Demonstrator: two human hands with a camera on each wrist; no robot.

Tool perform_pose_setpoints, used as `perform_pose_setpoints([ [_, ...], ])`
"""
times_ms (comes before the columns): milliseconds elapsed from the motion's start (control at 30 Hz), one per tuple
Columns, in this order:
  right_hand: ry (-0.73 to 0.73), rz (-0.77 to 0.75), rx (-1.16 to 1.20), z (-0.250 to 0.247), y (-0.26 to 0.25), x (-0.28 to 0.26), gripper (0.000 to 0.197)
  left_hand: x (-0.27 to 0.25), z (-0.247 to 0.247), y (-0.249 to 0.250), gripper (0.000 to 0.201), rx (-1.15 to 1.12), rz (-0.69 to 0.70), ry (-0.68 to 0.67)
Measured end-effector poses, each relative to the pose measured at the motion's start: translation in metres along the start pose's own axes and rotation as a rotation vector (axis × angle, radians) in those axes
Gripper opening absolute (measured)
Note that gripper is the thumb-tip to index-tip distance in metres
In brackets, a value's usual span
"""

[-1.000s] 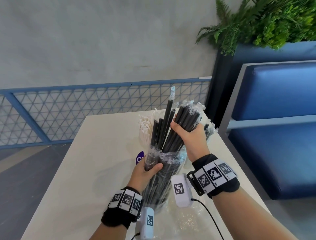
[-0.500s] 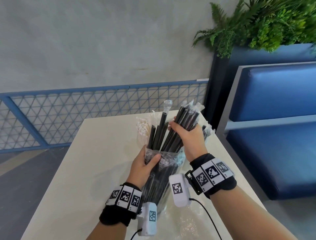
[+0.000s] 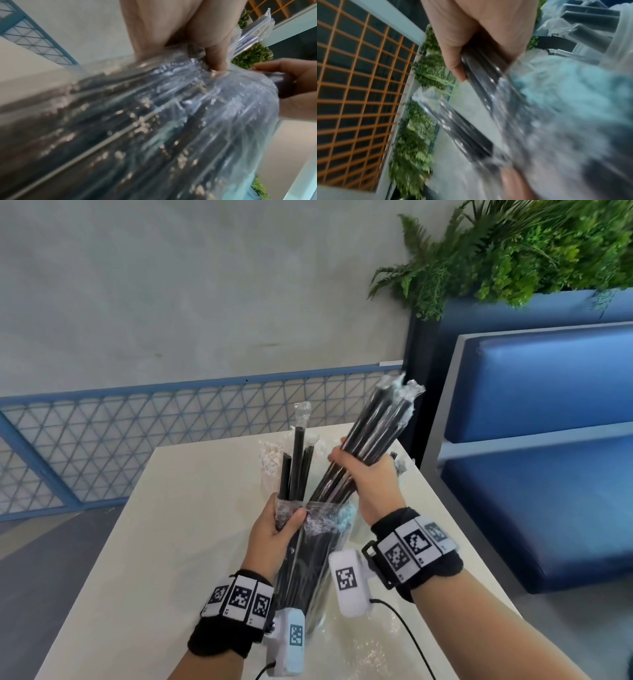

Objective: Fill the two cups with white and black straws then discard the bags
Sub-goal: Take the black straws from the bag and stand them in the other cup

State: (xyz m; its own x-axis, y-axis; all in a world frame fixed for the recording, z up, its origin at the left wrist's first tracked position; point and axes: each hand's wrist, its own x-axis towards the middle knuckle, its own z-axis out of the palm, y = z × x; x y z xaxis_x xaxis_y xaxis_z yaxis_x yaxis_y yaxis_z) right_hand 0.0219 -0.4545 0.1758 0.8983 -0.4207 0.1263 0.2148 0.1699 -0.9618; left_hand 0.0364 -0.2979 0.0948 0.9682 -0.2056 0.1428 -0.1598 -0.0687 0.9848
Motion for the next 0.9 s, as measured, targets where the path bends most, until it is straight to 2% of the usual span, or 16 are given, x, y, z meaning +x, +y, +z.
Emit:
perform_pose_setpoints([
  [133, 0.14, 0.037, 0.252, -0.012, -0.021, 0.017, 0.01, 0.001, -0.005, 0.001, 0.022, -0.011, -0.005, 0.026],
  [233, 0.15, 0.018, 0.351, -0.023, -0.034, 0.026, 0.006, 0.002, -0.005, 0.002, 0.024, -0.014, 0.007, 0.036],
  [333, 0.174, -0.006, 0.398, -0.035, -0.043, 0.033, 0.016, 0.001, -0.005, 0.002, 0.023, -0.003, 0.02, 0.031],
  [500, 0.279, -0.114, 0.283, -0.05, -0.052, 0.05, 0.009, 0.003, -0.006, 0.003, 0.022, -0.005, 0.015, 0.068],
  [600, 0.348, -0.19, 0.119, -0.052, -0.049, 0.059, 0.034, 0.004, -0.008, 0.004, 0.032, -0.016, 0.018, 0.094],
  [667, 0.365, -0.233, -0.05, -0.046, -0.04, 0.058, 0.041, 0.005, -0.008, 0.007, 0.04, -0.03, 0.017, 0.096],
  [800, 0.27, -0.242, -0.233, -0.037, -0.012, 0.053, 0.031, 0.004, -0.005, 0.011, 0.036, -0.081, 0.027, 0.065],
  [900, 0.24, -0.23, -0.293, -0.037, 0.003, 0.055, 0.041, 0.003, -0.004, 0.008, 0.038, -0.093, 0.032, 0.049],
])
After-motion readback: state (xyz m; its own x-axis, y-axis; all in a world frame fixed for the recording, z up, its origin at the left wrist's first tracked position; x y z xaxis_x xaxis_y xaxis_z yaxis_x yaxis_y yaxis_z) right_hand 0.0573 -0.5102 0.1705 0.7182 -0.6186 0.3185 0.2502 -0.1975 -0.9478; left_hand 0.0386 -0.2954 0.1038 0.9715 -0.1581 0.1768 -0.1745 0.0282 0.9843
